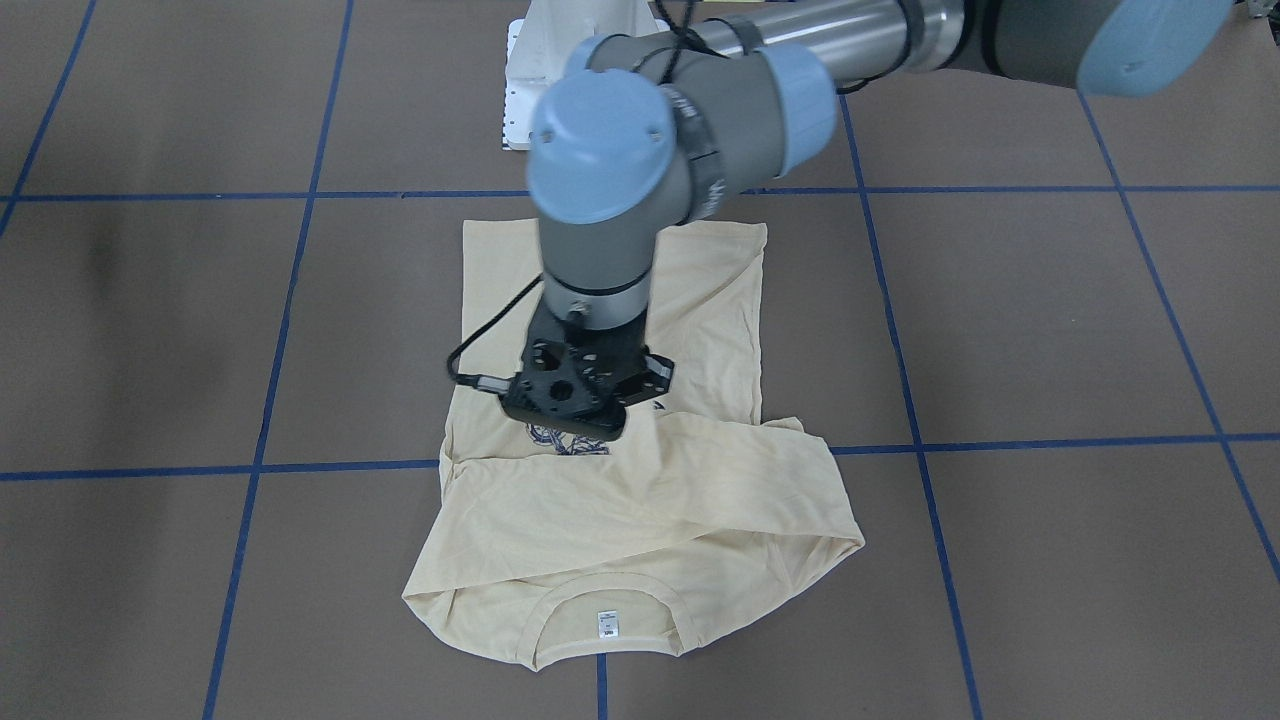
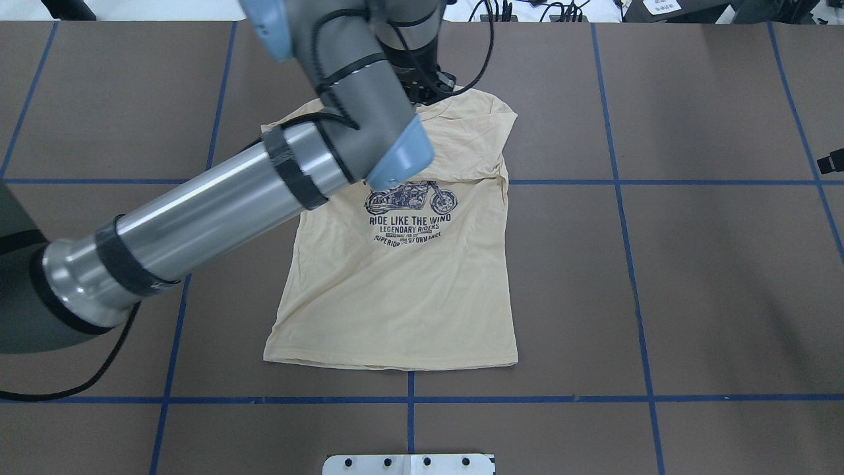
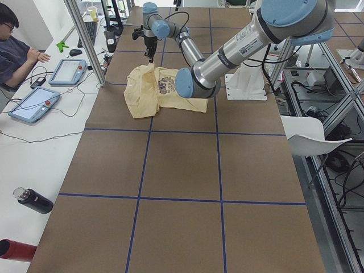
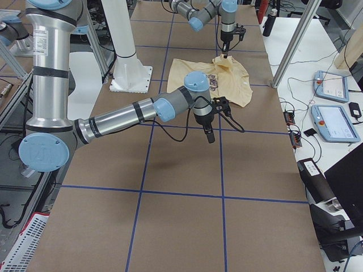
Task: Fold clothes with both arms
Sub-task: 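Carry the sleeve with the left gripper across the shirt body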
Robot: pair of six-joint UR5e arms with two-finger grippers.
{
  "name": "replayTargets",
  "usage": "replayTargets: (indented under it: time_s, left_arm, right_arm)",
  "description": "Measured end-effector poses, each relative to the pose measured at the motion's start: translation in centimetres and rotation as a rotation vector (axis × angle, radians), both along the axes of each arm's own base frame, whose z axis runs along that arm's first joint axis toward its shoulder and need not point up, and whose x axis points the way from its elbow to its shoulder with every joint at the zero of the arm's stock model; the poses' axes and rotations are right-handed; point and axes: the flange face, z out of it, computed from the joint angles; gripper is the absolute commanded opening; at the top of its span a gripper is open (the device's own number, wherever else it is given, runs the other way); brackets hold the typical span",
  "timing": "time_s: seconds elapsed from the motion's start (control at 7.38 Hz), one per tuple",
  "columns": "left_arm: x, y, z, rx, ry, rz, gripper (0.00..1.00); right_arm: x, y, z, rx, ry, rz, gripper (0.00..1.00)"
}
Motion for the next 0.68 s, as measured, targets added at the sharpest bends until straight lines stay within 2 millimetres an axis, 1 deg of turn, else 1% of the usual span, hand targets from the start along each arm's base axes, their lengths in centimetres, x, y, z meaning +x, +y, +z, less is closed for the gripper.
replayTargets:
  time_s: [0.14,0.27,0.41,0.54,0.68]
  left_arm:
    - [3.4,0.5,-1.6,-0.065,-0.001,-0.04,0.0]
    - [6.2,1.3,-2.5,-0.114,0.01,-0.091,0.57]
    - [8.6,2.0,-3.2,-0.161,0.031,-0.142,1.0]
    - [10.6,2.8,-3.7,-0.208,0.054,-0.187,1.0]
    - [11.7,3.5,-4.1,-0.236,0.073,-0.217,1.0]
  right_arm:
    - [0.0,0.0,0.0,-0.001,0.0,0.0,1.0]
    - [0.0,0.0,0.1,-0.003,0.0,0.0,1.0]
    - [0.0,0.0,0.1,-0.004,0.0,-0.001,1.0]
    - [0.0,-0.1,0.2,-0.004,0.0,-0.001,1.0]
    - [0.0,-0.1,0.2,-0.003,0.0,0.0,1.0]
